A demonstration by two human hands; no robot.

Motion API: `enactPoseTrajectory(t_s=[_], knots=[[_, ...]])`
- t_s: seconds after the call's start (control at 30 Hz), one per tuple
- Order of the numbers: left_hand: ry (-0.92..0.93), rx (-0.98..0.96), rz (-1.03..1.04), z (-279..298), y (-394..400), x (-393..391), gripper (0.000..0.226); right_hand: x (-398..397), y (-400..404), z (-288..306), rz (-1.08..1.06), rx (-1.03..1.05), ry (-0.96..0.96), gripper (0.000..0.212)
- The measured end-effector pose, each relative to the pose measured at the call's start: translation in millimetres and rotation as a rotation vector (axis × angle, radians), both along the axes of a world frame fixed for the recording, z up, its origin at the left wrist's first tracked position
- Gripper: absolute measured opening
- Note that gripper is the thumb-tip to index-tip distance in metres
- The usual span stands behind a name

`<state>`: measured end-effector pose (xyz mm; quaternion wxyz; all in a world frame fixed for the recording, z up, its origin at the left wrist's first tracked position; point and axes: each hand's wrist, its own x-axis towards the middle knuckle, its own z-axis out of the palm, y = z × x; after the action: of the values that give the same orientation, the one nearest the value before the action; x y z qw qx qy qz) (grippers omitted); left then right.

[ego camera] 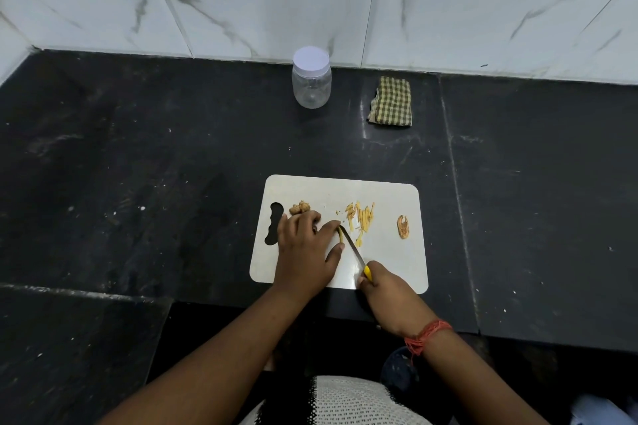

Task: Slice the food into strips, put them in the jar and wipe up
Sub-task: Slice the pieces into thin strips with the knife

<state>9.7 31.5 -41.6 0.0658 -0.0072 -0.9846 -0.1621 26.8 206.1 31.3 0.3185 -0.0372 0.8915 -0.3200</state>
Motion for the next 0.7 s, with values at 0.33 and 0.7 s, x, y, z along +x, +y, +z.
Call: enactPoseTrajectory(t_s=[0.33,0.7], knots=[[-0.018,0.058,0.008,2,0,-1,0.039,0,16,-3,0.139,0.144,0.086,0.013],[0.113,0.079,0.024,5,-12,0,0.014,-6,13,-3,0.203,0.15,0.117,0.01]])
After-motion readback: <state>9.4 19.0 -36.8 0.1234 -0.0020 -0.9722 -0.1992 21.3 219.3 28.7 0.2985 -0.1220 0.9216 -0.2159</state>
